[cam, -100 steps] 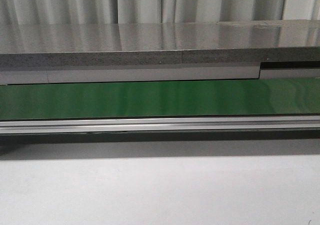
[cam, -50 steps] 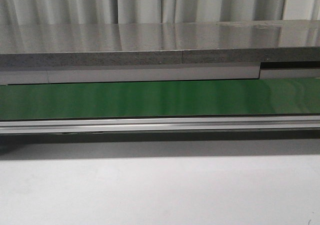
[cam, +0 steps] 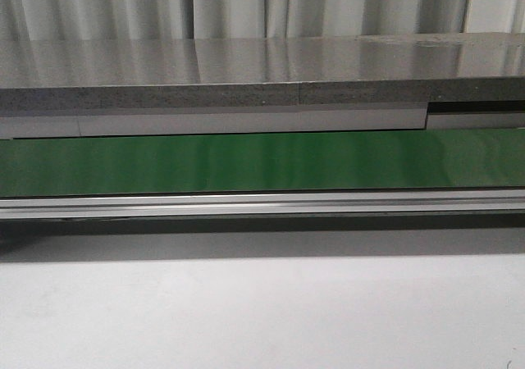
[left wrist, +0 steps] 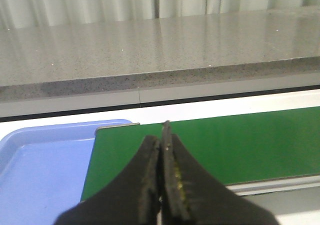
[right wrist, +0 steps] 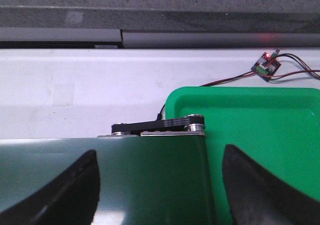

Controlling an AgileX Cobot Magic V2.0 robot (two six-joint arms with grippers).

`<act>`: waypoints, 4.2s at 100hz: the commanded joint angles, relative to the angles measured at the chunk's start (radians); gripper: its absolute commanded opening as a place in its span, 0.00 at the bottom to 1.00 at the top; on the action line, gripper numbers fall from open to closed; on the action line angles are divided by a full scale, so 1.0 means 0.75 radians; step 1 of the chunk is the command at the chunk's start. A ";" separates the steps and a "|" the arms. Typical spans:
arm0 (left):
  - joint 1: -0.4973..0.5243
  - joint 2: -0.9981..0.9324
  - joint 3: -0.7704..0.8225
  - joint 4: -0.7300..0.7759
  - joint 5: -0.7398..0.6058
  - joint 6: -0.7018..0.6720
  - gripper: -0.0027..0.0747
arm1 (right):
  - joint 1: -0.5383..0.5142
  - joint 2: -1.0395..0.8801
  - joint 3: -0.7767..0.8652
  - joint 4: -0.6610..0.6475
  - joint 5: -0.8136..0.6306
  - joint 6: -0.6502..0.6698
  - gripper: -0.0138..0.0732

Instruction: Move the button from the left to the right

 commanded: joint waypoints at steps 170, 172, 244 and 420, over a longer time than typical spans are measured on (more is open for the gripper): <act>-0.009 0.010 -0.034 -0.011 -0.117 -0.003 0.01 | 0.042 -1.326 0.919 0.029 -0.267 -0.001 0.08; -0.009 0.010 -0.034 -0.011 -0.117 -0.003 0.01 | 0.042 -1.326 0.919 0.029 -0.269 -0.001 0.08; -0.009 0.010 -0.034 -0.011 -0.117 -0.003 0.01 | 0.181 -1.392 1.054 0.040 -0.510 0.040 0.08; -0.009 0.008 -0.034 -0.011 -0.117 -0.003 0.01 | 0.294 -1.893 1.515 -0.029 -0.612 0.211 0.08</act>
